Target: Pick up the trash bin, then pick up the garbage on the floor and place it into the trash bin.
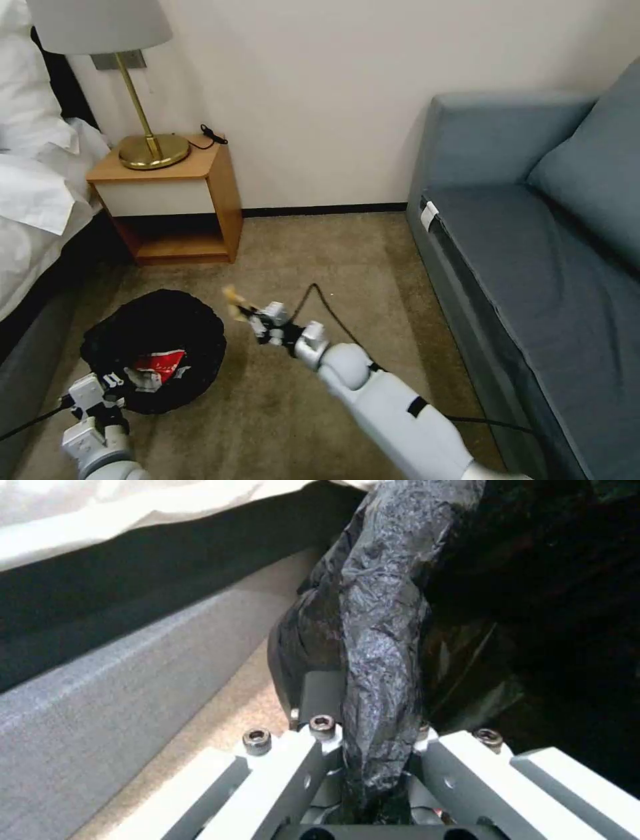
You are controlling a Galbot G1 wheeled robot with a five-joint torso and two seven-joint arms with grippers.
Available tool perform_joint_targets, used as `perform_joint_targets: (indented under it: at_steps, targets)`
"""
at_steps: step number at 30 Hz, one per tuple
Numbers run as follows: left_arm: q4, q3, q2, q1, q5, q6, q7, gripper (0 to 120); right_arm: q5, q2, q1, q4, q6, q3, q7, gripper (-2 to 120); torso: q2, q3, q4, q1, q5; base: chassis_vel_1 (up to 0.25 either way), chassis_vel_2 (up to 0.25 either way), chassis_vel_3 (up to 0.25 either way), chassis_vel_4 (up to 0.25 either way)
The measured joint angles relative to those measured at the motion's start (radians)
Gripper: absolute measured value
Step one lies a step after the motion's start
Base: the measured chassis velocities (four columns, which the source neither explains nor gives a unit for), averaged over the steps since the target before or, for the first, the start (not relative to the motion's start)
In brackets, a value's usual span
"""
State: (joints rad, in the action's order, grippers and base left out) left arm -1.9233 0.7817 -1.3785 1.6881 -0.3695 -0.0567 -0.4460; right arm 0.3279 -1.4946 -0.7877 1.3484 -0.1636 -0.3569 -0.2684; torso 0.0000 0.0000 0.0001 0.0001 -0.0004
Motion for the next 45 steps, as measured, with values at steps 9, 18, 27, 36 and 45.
perform_joint_targets:
  at_steps: [9, 18, 27, 36, 45]
  targets:
    - [-0.02, -0.001, -0.005, 0.005, 0.0, 0.003, 0.0, 3, 0.009, -0.1, 0.053, -0.066, -0.014, -0.096, 0.029, 0, 0.0, 0.0, -0.0001, 0.0, 0.0001, 0.0, 0.0, 0.0, 0.0]
    - [-0.042, -0.013, -0.019, 0.018, 0.005, 0.005, 0.001, 3, -0.024, -0.113, 0.049, -0.119, -0.033, -0.171, 0.087, 0, 0.0, 0.0, -0.0002, 0.0, 0.0002, 0.0, 0.0, 0.0, 0.0]
    - [-0.052, -0.04, -0.033, 0.031, 0.007, 0.006, 0.005, 3, -0.057, -0.113, 0.041, -0.141, -0.039, -0.186, 0.125, 0, 0.0, 0.0, -0.0002, 0.0, 0.0003, 0.0, 0.0, 0.0, 0.0]
    - [-0.054, -0.065, -0.048, 0.033, 0.021, 0.006, 0.008, 3, -0.074, -0.118, 0.032, -0.123, -0.041, -0.195, 0.144, 30, 0.0, 0.0, -0.0003, 0.0, 0.0003, 0.0, 0.0, 0.0, 0.0]
    - [-0.05, -0.065, -0.045, 0.037, 0.01, 0.001, 0.008, 3, -0.074, -0.081, 0.027, -0.078, -0.041, -0.17, 0.176, 73, 0.0, 0.0, -0.0001, 0.0, 0.0004, 0.0, 0.0, 0.0, 0.0]
